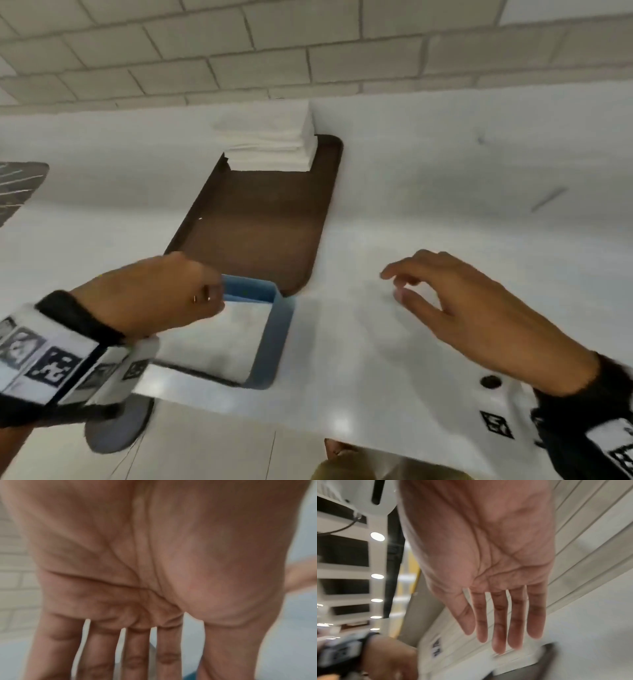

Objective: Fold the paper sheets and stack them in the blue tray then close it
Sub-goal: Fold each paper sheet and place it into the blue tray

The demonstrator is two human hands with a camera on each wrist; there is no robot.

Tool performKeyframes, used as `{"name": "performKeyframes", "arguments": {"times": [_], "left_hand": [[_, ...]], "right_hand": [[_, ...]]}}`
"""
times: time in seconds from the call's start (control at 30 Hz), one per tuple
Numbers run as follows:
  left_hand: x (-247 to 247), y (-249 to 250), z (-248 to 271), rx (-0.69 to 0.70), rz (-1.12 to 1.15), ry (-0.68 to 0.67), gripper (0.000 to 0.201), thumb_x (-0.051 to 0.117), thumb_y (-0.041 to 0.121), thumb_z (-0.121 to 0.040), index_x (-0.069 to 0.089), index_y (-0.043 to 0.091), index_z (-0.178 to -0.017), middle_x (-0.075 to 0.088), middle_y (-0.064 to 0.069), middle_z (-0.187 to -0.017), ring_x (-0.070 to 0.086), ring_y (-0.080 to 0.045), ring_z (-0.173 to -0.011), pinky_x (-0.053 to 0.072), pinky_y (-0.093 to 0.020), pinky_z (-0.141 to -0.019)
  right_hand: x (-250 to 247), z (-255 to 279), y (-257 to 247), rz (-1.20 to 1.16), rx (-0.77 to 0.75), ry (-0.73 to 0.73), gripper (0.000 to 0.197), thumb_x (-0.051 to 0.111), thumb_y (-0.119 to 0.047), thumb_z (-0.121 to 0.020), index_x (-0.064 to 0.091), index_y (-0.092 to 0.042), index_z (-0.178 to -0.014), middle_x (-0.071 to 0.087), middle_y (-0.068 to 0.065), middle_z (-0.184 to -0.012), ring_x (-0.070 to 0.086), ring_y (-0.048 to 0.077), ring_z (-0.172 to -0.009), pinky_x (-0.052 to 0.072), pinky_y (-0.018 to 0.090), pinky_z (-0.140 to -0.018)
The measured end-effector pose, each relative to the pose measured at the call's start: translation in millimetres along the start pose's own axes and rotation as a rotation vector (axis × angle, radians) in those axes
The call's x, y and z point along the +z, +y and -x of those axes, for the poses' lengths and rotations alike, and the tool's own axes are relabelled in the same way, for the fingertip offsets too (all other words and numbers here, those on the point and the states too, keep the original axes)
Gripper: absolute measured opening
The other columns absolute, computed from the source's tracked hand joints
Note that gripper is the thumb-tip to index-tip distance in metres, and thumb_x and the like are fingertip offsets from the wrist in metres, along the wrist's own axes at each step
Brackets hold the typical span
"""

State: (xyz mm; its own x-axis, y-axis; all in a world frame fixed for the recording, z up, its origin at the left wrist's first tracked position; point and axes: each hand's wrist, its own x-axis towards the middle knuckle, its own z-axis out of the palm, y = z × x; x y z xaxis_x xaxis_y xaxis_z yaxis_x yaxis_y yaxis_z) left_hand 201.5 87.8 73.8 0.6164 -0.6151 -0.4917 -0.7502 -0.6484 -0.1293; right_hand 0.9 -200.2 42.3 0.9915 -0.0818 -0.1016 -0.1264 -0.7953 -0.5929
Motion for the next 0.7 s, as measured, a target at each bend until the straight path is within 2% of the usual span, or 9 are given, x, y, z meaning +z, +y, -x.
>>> {"name": "performKeyframes", "arguments": {"times": [0.07,0.13,0.2,0.27,0.37,0.47,0.57,0.63,0.7], "left_hand": [[-48,42,-2,0.116,0.183,0.199,0.008,0.061,0.054,-0.09,0.064,0.046,-0.09,0.069,0.023,-0.084,0.065,0.003,-0.075,0.053,-0.021,-0.065],[-89,95,-11,0.244,0.314,0.285,0.018,0.054,0.063,-0.084,0.063,0.053,-0.096,0.066,0.033,-0.091,0.063,0.012,-0.079,0.049,-0.015,-0.063],[-118,155,-33,0.399,0.399,0.269,0.024,0.052,0.065,-0.084,0.063,0.053,-0.101,0.066,0.032,-0.093,0.064,0.01,-0.084,0.048,-0.012,-0.064],[-128,217,-62,0.503,0.403,0.211,0.023,0.053,0.059,-0.089,0.064,0.047,-0.104,0.067,0.024,-0.09,0.066,0.002,-0.084,0.05,-0.014,-0.069],[-113,304,-109,0.614,0.286,0.139,0.016,0.057,0.044,-0.096,0.067,0.035,-0.106,0.066,0.016,-0.086,0.063,-0.002,-0.083,0.052,-0.023,-0.076],[-77,362,-141,0.643,0.087,0.07,0.019,0.057,0.044,-0.097,0.062,0.033,-0.111,0.064,0.016,-0.104,0.06,-0.007,-0.097,0.049,-0.028,-0.081],[-44,380,-153,0.593,-0.155,0.037,0.033,0.058,0.046,-0.095,0.051,0.028,-0.122,0.058,0.008,-0.121,0.058,-0.018,-0.109,0.038,-0.028,-0.08],[-30,378,-156,0.561,-0.214,-0.02,0.041,0.06,0.042,-0.094,0.047,0.023,-0.127,0.055,0.005,-0.124,0.057,-0.021,-0.11,0.036,-0.029,-0.079],[-21,374,-155,0.555,-0.176,-0.018,0.028,0.061,0.031,-0.093,0.048,0.023,-0.117,0.056,0.004,-0.116,0.058,-0.022,-0.101,0.035,-0.027,-0.07]], "right_hand": [[-29,38,67,0.101,0.184,0.074,0.025,0.042,-0.048,-0.094,0.052,-0.048,-0.116,0.053,-0.026,-0.103,0.049,-0.002,-0.101,0.046,0.024,-0.079],[-49,77,132,0.266,0.341,0.146,0.022,0.052,-0.043,-0.093,0.057,-0.042,-0.115,0.053,-0.023,-0.101,0.05,0.004,-0.099,0.043,0.025,-0.072],[-63,117,183,0.404,0.477,0.119,0.028,0.057,-0.041,-0.091,0.056,-0.038,-0.119,0.051,-0.02,-0.104,0.048,0.006,-0.1,0.043,0.024,-0.071],[-70,148,213,0.485,0.569,-0.016,0.038,0.057,-0.047,-0.091,0.048,-0.039,-0.127,0.046,-0.018,-0.117,0.045,0.006,-0.107,0.045,0.021,-0.076],[-73,170,237,0.396,0.57,-0.129,0.049,0.058,-0.047,-0.09,0.036,-0.04,-0.133,0.034,-0.017,-0.129,0.039,0.006,-0.112,0.048,0.023,-0.081],[-71,175,251,0.317,0.512,-0.099,0.042,0.056,-0.033,-0.094,0.037,-0.037,-0.131,0.032,-0.014,-0.129,0.037,0.008,-0.11,0.05,0.028,-0.08],[-67,176,261,0.36,0.446,-0.052,0.028,0.047,-0.021,-0.098,0.046,-0.033,-0.123,0.041,-0.013,-0.12,0.04,0.009,-0.102,0.046,0.026,-0.069],[-70,178,264,0.392,0.389,-0.023,0.02,0.053,-0.021,-0.095,0.054,-0.033,-0.111,0.05,-0.015,-0.107,0.047,0.008,-0.093,0.039,0.023,-0.061],[-79,181,260,0.357,0.361,0.02,0.013,0.051,-0.024,-0.097,0.054,-0.032,-0.107,0.051,-0.016,-0.1,0.047,0.005,-0.088,0.031,0.019,-0.062]]}}
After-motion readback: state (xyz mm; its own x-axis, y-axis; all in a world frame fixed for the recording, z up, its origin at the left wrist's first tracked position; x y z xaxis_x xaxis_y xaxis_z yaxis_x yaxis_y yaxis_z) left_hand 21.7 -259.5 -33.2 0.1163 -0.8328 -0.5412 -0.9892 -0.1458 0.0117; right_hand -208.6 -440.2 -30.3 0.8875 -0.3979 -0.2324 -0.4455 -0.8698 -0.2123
